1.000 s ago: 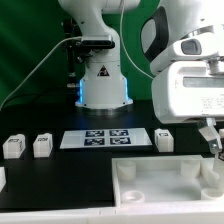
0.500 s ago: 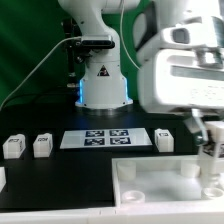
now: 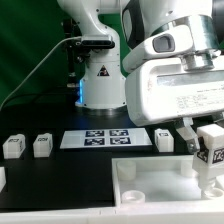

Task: Assemble one leg

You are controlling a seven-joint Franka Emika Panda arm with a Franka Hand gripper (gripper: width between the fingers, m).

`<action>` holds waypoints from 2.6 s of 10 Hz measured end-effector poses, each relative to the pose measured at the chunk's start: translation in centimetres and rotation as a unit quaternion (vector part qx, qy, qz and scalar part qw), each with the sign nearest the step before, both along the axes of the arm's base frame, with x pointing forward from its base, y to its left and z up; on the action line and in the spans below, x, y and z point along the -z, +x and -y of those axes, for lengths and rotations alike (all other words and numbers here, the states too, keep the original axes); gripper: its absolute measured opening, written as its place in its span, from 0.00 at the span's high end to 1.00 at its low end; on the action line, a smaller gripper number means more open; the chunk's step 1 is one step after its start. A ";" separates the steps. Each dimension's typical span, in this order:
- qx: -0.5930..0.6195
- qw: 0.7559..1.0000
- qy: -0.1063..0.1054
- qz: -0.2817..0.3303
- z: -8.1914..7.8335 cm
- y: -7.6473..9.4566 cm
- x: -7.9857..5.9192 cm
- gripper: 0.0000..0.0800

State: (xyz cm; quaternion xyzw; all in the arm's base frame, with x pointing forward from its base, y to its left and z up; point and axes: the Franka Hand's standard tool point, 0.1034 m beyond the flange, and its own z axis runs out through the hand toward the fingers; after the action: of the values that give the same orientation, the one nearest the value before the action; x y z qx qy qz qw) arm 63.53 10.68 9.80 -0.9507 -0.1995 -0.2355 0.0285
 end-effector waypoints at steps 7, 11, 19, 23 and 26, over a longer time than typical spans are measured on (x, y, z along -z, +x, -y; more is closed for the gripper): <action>-0.015 1.000 0.006 0.025 -2.6 -0.5 0.9 0.63; -0.013 0.999 0.005 0.031 -2.2 -0.4 0.9 0.63; -0.007 0.999 0.003 0.053 -0.8 -0.2 0.9 0.63; -0.011 0.999 0.003 0.054 -1.1 -0.4 0.9 0.63; -0.014 0.998 0.004 0.060 -1.7 -0.8 0.9 0.63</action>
Offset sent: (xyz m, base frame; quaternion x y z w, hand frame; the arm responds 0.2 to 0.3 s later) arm -0.0065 0.0054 -0.0103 -0.0147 0.0090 0.0007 0.9999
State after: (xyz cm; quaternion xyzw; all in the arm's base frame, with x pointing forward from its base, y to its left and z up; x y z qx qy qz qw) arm 62.70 12.33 8.86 -0.9319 -0.2134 -0.2922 0.0236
